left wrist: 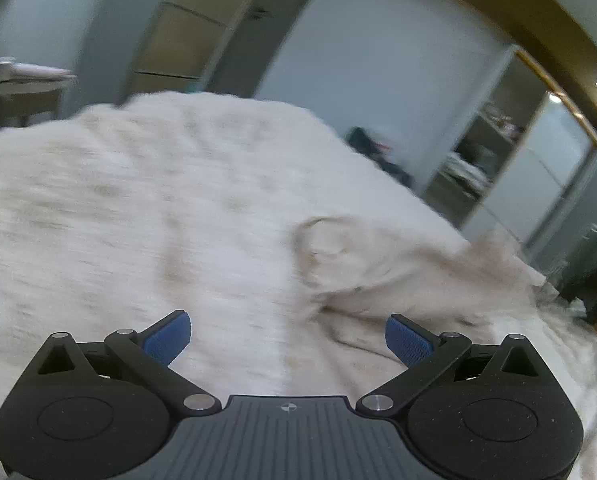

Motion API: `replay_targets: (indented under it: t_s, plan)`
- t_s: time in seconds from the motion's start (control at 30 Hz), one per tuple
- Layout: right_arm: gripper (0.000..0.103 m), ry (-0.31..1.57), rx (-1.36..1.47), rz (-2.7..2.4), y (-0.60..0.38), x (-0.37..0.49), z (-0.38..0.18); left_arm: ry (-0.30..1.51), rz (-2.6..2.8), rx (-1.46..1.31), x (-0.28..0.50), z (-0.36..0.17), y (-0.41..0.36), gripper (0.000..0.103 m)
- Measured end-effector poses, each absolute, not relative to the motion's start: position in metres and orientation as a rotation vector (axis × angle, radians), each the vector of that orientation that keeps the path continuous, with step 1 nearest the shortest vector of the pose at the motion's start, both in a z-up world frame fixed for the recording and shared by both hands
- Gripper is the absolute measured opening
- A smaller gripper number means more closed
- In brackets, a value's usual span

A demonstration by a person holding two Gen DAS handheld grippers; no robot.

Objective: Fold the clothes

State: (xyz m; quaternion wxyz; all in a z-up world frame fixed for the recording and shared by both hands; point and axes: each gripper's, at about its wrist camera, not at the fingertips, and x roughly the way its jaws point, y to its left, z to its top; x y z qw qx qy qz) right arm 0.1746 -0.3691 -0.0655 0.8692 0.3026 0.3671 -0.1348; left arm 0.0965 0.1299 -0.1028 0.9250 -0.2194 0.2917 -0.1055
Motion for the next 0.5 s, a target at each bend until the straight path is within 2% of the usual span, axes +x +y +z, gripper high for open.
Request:
replay_targets:
  t_s: [0.13,0.2,0.27,0.5]
  plan:
    - [0.002,0.803,0.705,-0.299,-0.406,0.149,-0.118,0.618,-0.302,-0.354,0.089,-0.105,0.095,0.103]
    - [0.01,0.795,0.703,-0.259,-0.408,0.147,-0.121,0.632,-0.32,-0.349,0.089,-0.107,0.09,0.103]
    - [0.014,0.81,0.662,-0.25,-0.404,0.152,-0.118,0.648,-0.339,-0.362,0.091,-0.111,0.088,0.103]
    - [0.016,0.814,0.642,-0.181,-0.402,0.142,-0.121,0.668,-0.308,-0.326,0.091,-0.118,0.081,0.103]
